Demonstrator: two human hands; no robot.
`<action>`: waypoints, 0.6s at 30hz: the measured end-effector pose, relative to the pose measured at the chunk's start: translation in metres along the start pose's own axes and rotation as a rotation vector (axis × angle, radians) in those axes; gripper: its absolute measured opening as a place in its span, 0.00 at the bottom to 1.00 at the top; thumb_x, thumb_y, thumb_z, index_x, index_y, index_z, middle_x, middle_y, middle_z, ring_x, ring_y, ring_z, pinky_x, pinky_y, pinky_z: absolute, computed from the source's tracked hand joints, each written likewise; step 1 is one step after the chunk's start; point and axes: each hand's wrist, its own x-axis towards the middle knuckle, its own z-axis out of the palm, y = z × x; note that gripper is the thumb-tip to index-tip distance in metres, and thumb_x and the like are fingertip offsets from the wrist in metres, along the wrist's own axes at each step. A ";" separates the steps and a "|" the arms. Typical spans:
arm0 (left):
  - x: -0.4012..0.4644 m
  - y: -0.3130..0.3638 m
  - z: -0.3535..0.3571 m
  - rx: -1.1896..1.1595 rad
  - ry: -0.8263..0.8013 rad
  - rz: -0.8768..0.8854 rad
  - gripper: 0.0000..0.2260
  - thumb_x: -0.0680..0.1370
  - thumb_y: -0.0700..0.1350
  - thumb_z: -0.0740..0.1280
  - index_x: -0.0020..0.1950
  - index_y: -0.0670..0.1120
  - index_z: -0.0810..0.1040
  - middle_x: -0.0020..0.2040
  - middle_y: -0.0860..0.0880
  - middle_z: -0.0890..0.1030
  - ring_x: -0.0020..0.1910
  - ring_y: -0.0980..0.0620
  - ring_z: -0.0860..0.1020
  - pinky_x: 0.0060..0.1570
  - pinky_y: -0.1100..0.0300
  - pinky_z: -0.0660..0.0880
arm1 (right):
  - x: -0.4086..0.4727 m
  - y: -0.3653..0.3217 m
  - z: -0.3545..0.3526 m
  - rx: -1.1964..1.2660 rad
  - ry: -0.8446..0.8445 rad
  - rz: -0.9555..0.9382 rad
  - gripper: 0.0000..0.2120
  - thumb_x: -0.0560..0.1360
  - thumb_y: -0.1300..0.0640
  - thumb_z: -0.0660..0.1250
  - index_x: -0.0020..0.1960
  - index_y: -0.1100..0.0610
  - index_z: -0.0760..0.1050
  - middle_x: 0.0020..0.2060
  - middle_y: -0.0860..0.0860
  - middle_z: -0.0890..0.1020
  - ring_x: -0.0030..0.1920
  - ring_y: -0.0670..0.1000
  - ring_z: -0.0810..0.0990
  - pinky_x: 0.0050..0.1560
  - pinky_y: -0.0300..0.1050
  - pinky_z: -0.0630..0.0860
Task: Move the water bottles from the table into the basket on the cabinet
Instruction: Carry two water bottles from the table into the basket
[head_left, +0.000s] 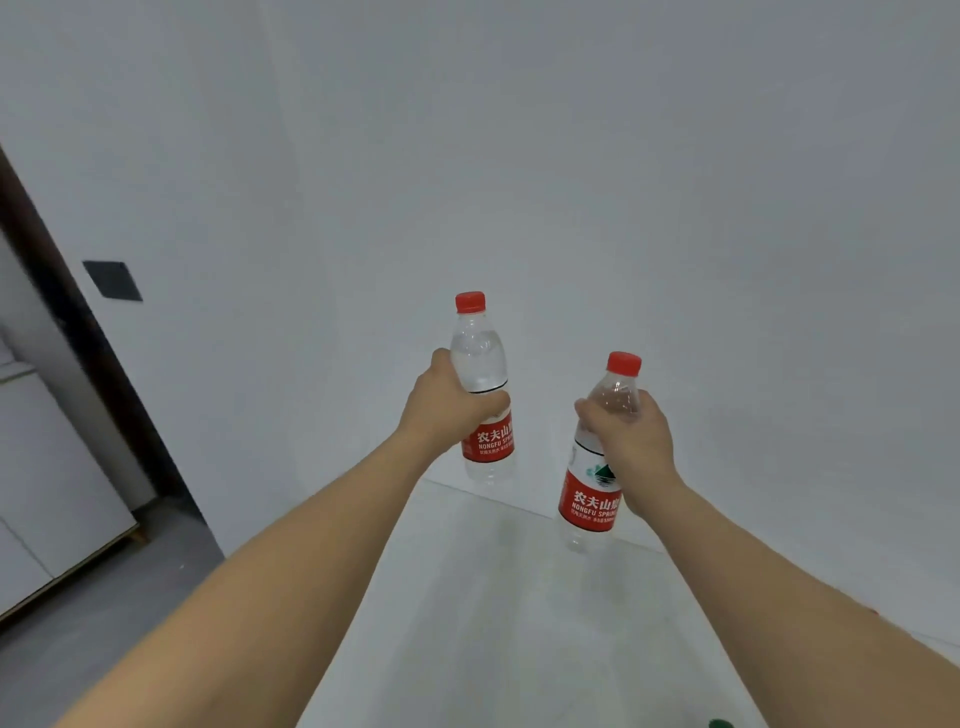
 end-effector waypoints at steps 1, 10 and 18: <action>0.000 0.010 -0.022 -0.003 0.023 0.019 0.28 0.64 0.53 0.75 0.60 0.50 0.69 0.51 0.52 0.79 0.49 0.51 0.80 0.49 0.48 0.81 | -0.006 -0.019 0.014 0.011 -0.005 -0.046 0.15 0.65 0.48 0.75 0.49 0.47 0.76 0.44 0.49 0.84 0.44 0.52 0.84 0.46 0.51 0.80; -0.034 0.017 -0.227 0.001 0.157 0.138 0.27 0.63 0.54 0.75 0.58 0.50 0.69 0.50 0.52 0.79 0.48 0.52 0.80 0.46 0.48 0.81 | -0.082 -0.148 0.155 0.033 -0.043 -0.349 0.16 0.63 0.44 0.75 0.48 0.47 0.77 0.41 0.44 0.84 0.40 0.44 0.84 0.39 0.42 0.76; -0.048 -0.032 -0.358 0.060 0.202 0.126 0.28 0.63 0.55 0.74 0.59 0.49 0.68 0.50 0.51 0.78 0.48 0.50 0.80 0.47 0.47 0.81 | -0.133 -0.165 0.287 0.062 -0.077 -0.380 0.15 0.64 0.42 0.74 0.47 0.45 0.76 0.38 0.40 0.83 0.37 0.41 0.83 0.37 0.41 0.75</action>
